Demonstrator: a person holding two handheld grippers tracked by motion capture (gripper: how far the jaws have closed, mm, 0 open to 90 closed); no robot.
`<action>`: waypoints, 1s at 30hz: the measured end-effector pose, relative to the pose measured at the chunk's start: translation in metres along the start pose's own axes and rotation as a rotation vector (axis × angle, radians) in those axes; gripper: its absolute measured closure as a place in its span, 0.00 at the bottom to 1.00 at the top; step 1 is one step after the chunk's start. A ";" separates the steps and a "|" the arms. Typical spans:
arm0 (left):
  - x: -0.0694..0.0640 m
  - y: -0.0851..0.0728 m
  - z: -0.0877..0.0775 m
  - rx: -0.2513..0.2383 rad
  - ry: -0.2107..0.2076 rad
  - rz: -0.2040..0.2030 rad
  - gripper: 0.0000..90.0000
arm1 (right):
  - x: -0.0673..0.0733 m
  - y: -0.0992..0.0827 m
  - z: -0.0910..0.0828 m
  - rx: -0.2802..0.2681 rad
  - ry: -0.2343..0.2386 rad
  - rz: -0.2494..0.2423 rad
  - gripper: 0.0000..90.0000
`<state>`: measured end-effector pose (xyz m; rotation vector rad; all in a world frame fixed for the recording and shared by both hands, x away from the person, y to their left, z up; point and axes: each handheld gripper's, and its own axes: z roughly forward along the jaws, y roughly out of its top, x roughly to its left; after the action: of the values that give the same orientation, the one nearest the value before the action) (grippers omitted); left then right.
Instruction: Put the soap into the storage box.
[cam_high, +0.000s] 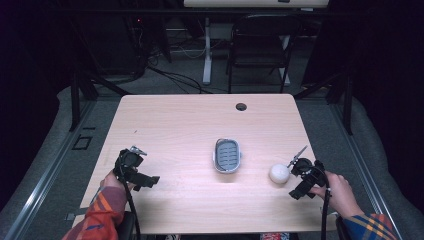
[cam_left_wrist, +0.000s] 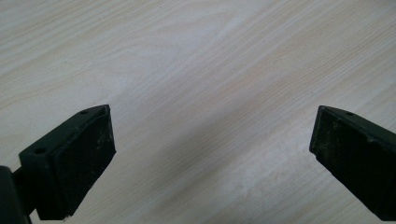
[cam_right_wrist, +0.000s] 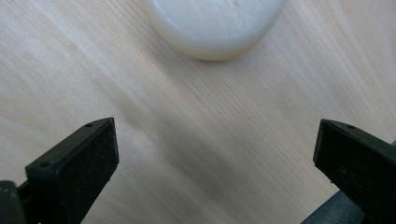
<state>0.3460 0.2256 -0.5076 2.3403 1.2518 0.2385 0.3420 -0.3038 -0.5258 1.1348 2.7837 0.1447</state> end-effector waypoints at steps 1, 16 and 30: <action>0.000 0.000 0.000 -0.001 -0.001 0.002 0.00 | 0.002 0.001 0.002 -0.022 0.001 0.015 0.00; -0.001 0.001 0.002 0.006 -0.007 0.014 0.00 | 0.002 0.031 0.002 0.007 0.023 -0.042 0.00; -0.001 0.000 0.001 0.005 -0.010 0.015 0.00 | -0.001 0.057 0.009 0.033 0.042 -0.060 0.00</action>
<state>0.3460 0.2249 -0.5088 2.3532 1.2324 0.2288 0.3829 -0.2637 -0.5268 1.0666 2.8637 0.1191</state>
